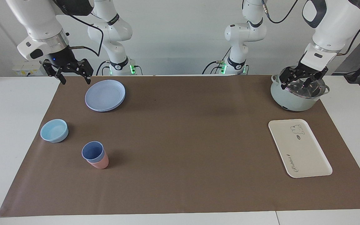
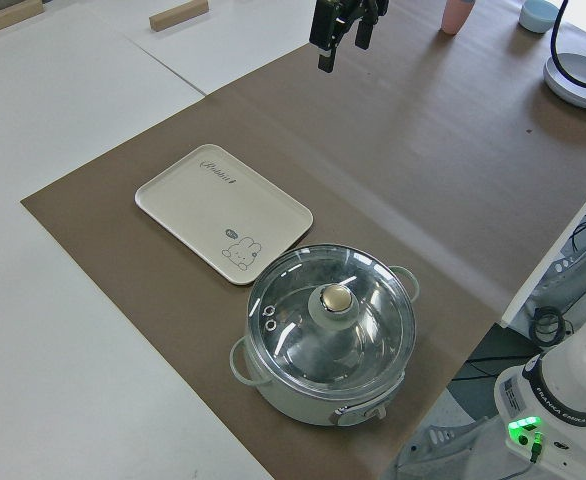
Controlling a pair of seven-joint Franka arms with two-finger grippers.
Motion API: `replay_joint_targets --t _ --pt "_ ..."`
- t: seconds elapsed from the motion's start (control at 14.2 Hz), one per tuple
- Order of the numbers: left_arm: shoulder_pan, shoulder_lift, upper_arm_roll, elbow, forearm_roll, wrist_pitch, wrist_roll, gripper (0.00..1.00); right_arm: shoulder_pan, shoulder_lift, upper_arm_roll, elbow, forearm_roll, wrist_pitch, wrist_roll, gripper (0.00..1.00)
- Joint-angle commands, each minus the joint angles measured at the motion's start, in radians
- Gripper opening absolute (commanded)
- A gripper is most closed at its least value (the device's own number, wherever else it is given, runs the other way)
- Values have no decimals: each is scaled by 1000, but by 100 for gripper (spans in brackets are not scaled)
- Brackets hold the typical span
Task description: Place cup on tray
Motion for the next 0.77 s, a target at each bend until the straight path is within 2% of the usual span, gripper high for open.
replay_joint_targets --t 0.0,0.42,0.7 --pt "7 -20 -3 -22 -7 9 5 100 -10 -21 0 -20 12 -3 -14 100" --pt "8 -21 -3 -22 -7 2 -1 100 -10 -21 0 -23 12 4 -13 100" --pt "8 -21 -3 -22 -7 0 -1 100 -13 -37 0 -77 12 86 -101 100"
